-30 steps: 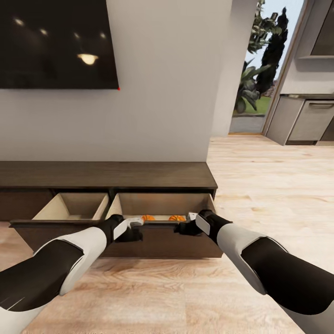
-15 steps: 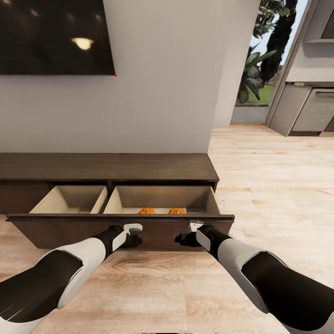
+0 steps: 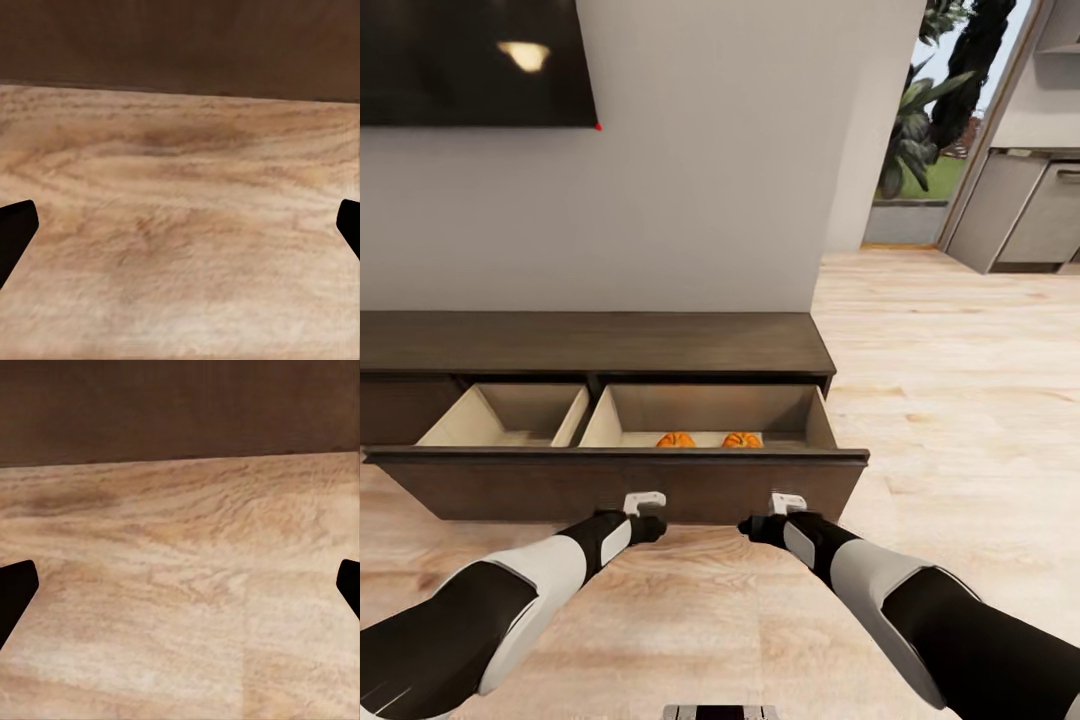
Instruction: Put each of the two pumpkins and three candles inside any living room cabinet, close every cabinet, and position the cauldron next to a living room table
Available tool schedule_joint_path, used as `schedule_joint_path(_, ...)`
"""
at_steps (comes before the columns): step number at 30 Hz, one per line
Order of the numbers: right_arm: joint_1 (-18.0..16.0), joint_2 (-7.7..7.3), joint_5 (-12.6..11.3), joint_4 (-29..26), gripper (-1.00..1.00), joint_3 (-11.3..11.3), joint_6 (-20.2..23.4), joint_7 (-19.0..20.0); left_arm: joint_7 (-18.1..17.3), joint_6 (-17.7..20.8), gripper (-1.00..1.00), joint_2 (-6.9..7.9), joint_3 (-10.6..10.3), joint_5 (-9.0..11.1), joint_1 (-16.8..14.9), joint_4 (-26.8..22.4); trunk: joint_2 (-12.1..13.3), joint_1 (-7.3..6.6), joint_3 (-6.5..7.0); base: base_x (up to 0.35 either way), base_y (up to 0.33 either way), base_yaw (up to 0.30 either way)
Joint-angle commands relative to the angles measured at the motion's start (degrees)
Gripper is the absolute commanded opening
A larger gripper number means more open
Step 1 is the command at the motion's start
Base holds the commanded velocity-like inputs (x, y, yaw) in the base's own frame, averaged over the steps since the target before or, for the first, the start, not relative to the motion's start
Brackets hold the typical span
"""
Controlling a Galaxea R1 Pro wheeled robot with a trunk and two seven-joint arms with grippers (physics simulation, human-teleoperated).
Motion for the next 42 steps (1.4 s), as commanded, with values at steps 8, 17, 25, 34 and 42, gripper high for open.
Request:
schedule_joint_path(8, 2.89, -0.13, -0.43, 0.03, 1.00, 0.46, -3.44, 0.29, 0.12, -2.92, 1.00, -0.04, -0.46, 0.60, 1.43, 0.10, -0.13, 0.19, -1.82, 0.000, 0.000, 0.000)
schedule_joint_path(17, 6.77, -0.30, -0.30, -0.02, 1.00, 0.50, -17.98, 0.37, 0.15, -11.17, 1.00, -0.01, -0.43, 0.70, 2.84, 0.15, -0.20, 0.32, -2.93, 0.000, 0.000, 0.000)
schedule_joint_path(25, 8.19, -0.33, 4.26, -0.02, 1.00, 0.88, -19.29, 0.41, 1.27, -16.98, 1.00, 0.13, -0.34, 1.19, 4.05, 0.18, -0.21, 0.34, -3.15, 0.000, 0.000, 0.000)
schedule_joint_path(34, 8.68, -0.47, 8.07, -0.02, 1.00, 0.85, -22.19, 0.37, 4.15, -19.01, 1.00, 2.17, -0.34, 1.58, 4.69, 0.10, -0.33, 0.58, -5.15, 0.000, 0.000, 0.000)
schedule_joint_path(42, 9.22, -0.52, 8.11, 0.03, 1.00, 0.85, -25.82, 0.34, 4.21, -19.40, 1.00, 2.24, -0.34, 1.98, 5.65, 0.10, -0.35, 0.60, -5.37, 0.000, 0.000, 0.000)
